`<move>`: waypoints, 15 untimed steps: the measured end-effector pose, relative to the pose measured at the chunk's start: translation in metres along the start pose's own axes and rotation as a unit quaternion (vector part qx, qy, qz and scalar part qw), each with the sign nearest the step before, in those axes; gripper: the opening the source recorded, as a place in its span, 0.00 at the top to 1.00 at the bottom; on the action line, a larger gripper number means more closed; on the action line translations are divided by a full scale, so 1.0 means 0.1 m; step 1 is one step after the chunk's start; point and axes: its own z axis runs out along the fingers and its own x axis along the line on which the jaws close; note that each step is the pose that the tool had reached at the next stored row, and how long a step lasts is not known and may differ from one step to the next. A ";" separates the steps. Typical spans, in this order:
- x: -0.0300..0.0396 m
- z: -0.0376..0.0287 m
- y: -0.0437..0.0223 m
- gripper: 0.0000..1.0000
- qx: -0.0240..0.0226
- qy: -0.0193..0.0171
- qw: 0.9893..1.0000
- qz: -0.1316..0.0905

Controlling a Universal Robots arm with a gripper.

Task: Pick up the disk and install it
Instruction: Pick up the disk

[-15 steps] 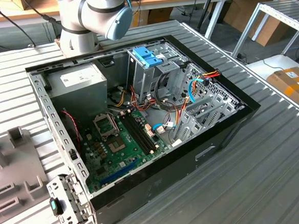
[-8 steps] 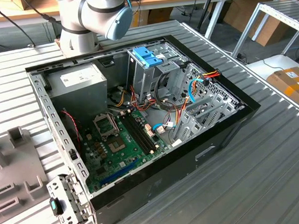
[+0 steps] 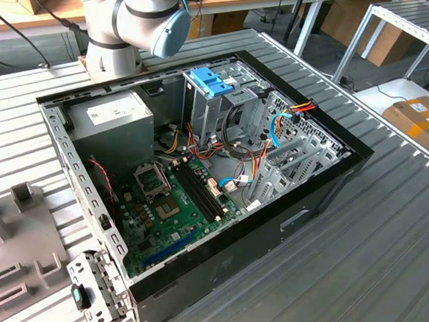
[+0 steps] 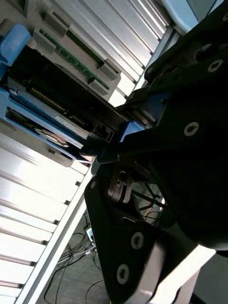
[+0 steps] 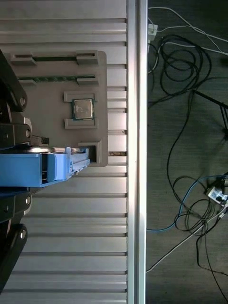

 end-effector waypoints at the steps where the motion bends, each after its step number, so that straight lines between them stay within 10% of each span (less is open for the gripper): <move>1: -0.001 -0.020 -0.001 0.63 0.000 0.000 1.000 0.000; 15: -0.014 -0.199 -0.006 0.63 0.000 0.000 1.000 0.000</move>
